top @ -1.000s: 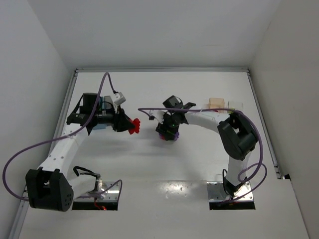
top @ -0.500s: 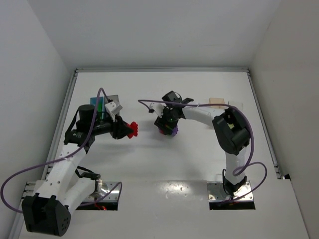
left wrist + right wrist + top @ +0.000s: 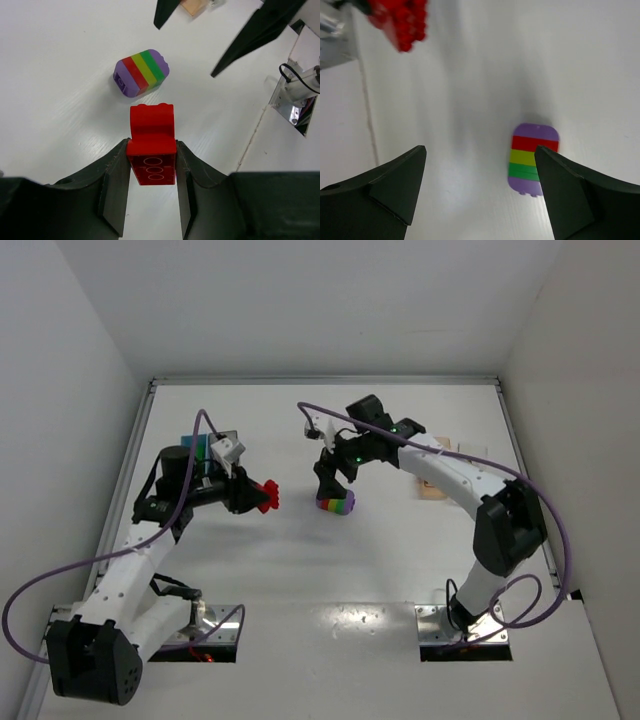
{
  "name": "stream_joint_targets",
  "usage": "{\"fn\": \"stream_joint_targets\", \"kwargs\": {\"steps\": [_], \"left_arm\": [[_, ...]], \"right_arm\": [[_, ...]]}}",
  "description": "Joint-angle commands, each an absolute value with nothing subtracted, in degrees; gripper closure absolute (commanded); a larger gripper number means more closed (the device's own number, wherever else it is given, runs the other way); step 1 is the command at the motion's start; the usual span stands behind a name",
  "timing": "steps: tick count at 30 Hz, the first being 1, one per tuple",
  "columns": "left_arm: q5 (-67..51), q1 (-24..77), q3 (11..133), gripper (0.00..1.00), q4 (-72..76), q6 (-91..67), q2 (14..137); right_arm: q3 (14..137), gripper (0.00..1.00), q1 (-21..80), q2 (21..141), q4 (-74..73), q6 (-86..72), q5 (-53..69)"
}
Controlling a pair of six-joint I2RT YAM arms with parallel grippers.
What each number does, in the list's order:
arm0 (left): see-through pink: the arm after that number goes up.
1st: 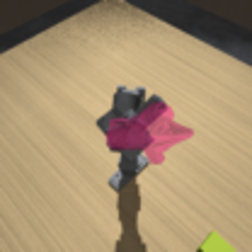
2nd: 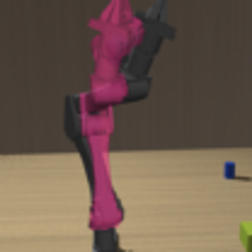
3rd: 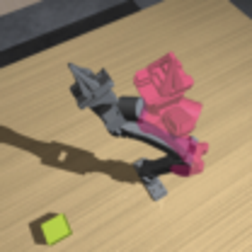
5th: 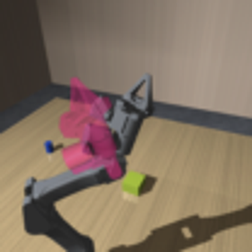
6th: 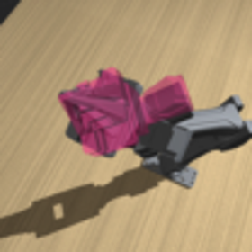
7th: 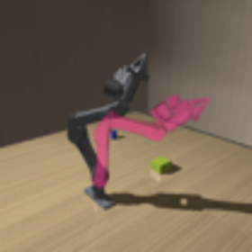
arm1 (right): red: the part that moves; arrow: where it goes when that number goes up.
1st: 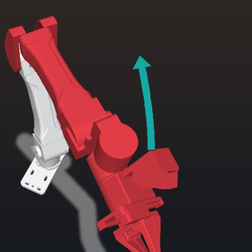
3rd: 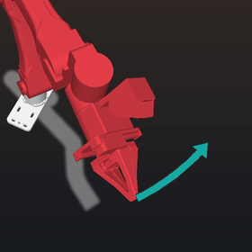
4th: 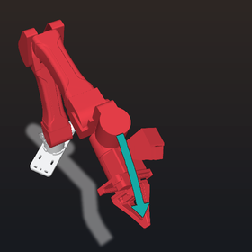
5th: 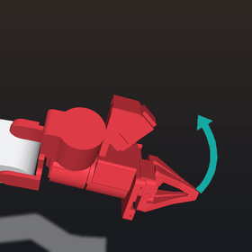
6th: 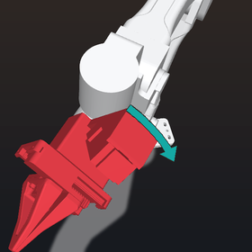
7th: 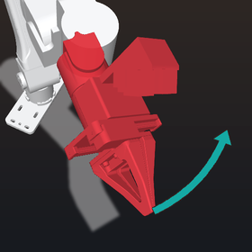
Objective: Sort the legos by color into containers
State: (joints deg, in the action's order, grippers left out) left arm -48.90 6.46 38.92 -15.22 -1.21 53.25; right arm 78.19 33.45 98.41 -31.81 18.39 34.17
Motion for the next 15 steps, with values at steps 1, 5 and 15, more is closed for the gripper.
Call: {"fn": "stream_joint_targets", "kwargs": {"steps": [1, 5, 15], "left_arm": [[-51.76, 7.03, 40.34, 0.87, -10.99, -3.69, 53.96], [-55.36, 7.56, 41.65, 0.91, -9.93, -5.36, 55.54], [-66.26, 9.76, 45.70, 0.91, -9.93, -7.21, 62.13]], "right_arm": [[78.66, 0.10, 33.05, 96.42, -31.55, 16.35, 49.89], [79.19, 0.10, 33.05, 100.01, -32.08, 15.64, 63.60], [82.97, 0.10, 33.66, 105.11, -28.92, 14.15, 70.30]]}}
